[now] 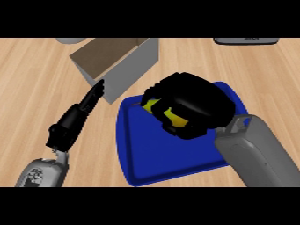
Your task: Pick the pear from the tray and place it in the cardboard box
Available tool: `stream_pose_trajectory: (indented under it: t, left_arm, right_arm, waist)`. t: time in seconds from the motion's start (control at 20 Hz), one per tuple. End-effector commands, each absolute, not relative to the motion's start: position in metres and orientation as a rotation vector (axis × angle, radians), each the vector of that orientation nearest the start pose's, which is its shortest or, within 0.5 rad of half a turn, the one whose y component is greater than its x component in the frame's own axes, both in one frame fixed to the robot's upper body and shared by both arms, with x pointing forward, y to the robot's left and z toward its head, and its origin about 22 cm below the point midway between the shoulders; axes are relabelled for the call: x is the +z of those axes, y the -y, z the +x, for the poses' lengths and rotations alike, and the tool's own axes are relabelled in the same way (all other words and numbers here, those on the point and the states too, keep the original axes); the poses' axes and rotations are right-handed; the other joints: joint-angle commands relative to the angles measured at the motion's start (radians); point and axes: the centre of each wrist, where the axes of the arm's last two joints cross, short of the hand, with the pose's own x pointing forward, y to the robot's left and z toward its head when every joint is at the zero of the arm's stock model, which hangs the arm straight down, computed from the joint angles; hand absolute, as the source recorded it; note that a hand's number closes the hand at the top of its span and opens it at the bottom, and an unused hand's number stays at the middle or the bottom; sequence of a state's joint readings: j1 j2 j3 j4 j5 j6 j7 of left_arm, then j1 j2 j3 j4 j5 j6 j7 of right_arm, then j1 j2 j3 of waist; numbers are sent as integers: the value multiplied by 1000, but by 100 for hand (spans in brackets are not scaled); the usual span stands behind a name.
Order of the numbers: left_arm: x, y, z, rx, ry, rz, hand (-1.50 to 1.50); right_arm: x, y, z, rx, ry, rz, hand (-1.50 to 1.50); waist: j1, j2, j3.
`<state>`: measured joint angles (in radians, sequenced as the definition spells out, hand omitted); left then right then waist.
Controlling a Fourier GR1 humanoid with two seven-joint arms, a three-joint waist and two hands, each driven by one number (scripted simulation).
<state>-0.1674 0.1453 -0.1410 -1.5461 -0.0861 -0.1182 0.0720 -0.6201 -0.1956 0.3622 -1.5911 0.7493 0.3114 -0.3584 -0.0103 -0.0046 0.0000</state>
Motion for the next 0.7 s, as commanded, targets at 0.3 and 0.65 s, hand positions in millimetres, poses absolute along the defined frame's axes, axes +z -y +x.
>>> stream_pose_trajectory:
  t: [0.3,0.65]
  left_arm:
    - [37,-220,287,-453,1582,-50,0]
    - [49,-200,291,-474,1584,-55,0]
  right_arm:
    - [230,126,317,-1960,-3130,320,150]
    - [237,80,349,-1958,-3187,432,150]
  waist:
    - [13,4,0]
    - [21,6,0]
